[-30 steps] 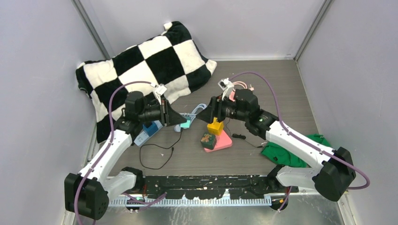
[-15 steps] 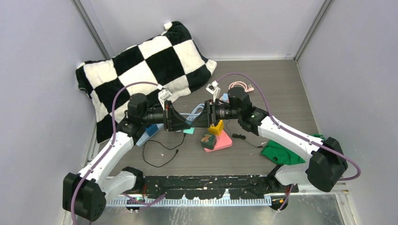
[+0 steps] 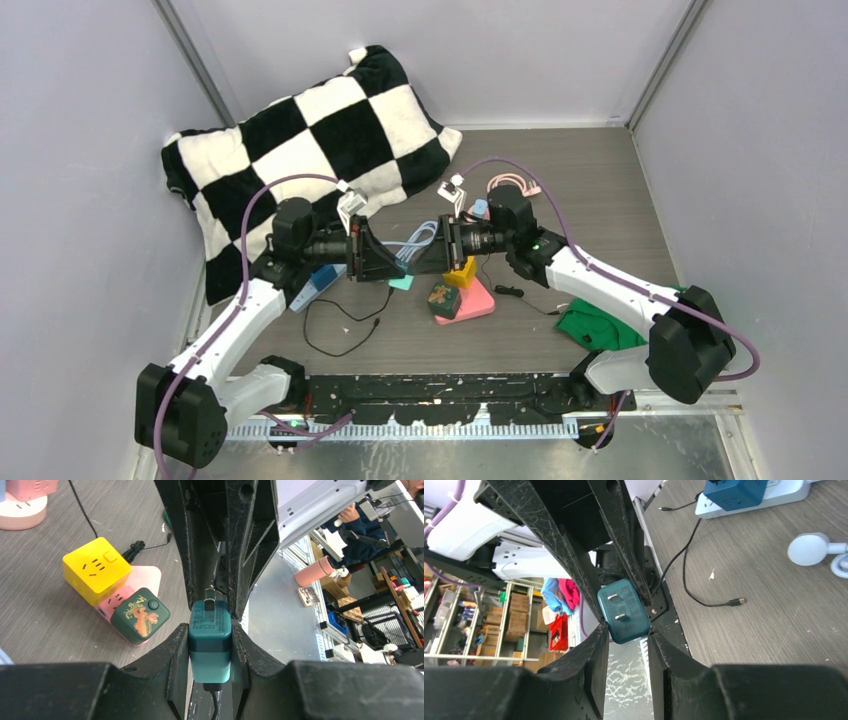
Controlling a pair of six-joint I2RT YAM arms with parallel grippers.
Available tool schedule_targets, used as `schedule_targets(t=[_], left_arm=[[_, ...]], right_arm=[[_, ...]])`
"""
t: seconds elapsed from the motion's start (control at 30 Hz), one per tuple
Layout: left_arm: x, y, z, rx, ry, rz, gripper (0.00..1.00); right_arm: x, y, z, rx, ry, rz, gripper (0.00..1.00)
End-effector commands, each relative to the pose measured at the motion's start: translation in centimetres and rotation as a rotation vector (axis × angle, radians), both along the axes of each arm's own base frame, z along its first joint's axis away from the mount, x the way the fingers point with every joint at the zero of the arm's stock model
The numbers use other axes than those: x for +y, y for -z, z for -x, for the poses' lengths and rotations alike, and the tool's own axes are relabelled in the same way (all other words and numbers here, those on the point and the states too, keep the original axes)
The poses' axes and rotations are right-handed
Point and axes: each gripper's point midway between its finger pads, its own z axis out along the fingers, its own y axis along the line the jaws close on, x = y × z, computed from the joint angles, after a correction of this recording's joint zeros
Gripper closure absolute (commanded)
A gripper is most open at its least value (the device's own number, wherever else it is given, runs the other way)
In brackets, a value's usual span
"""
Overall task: Insert the plug
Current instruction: Pick up the plug from the center of the board.
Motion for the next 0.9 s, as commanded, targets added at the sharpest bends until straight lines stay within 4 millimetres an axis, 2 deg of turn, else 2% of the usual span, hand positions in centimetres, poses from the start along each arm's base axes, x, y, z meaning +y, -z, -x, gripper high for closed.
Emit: schedule_targets(t=[0.0,0.27,0.37,0.4,0.43,0.47,0.6,0.63,0.73,0.87], left_arm=[[-0.5,-2.8,1.8,-0.101,0.113,0.093,1.0],[-0.5,-3.0,2.6,-0.115,0.138,0.103,1.0],[-0.5,-3.1,2.7,-0.118,0.139,0.104,1.0],[-0.5,-3.1,2.7,-0.119,0.139,0.104,1.0],[-0.5,-3.0,2.7,-0.116,0.138,0.103,1.0],[-0.5,-3.0,2.6,-0.115,0.135,0.102,1.0],[-0.5,-2.8,2.0,-0.108,0.094,0.084,0.99],[-0.5,-2.7,1.7,-0.107,0.074,0.07,0.93],[-0.2,-2.5,1.3,-0.106,0.024,0.021,0.64],[0.3,-3.3,1.1,-0.083,-0.064,0.012,0.42]], right_arm=[[1.1,-3.8,1.6,-0.078,-0.104,-0.14,0.71],[1.5,-3.2,1.2,-0.069,-0.103,-0.125,0.47],[1.7,-3.2,1.1,-0.075,-0.103,-0.125,0.44],[1.6,-3.4,1.1,-0.079,-0.103,-0.127,0.5],[1.6,-3.5,1.2,-0.082,-0.11,-0.131,0.63],[1.6,-3.6,1.6,-0.085,-0.125,-0.138,0.7],[1.3,-3.8,2.1,-0.091,-0.132,-0.165,0.82],[1.2,-3.7,2.1,-0.089,-0.117,-0.162,0.83],[1.0,-3.9,1.3,-0.089,-0.045,-0.163,0.85],[0.9,-4.7,0.3,-0.08,0.044,-0.19,0.84]])
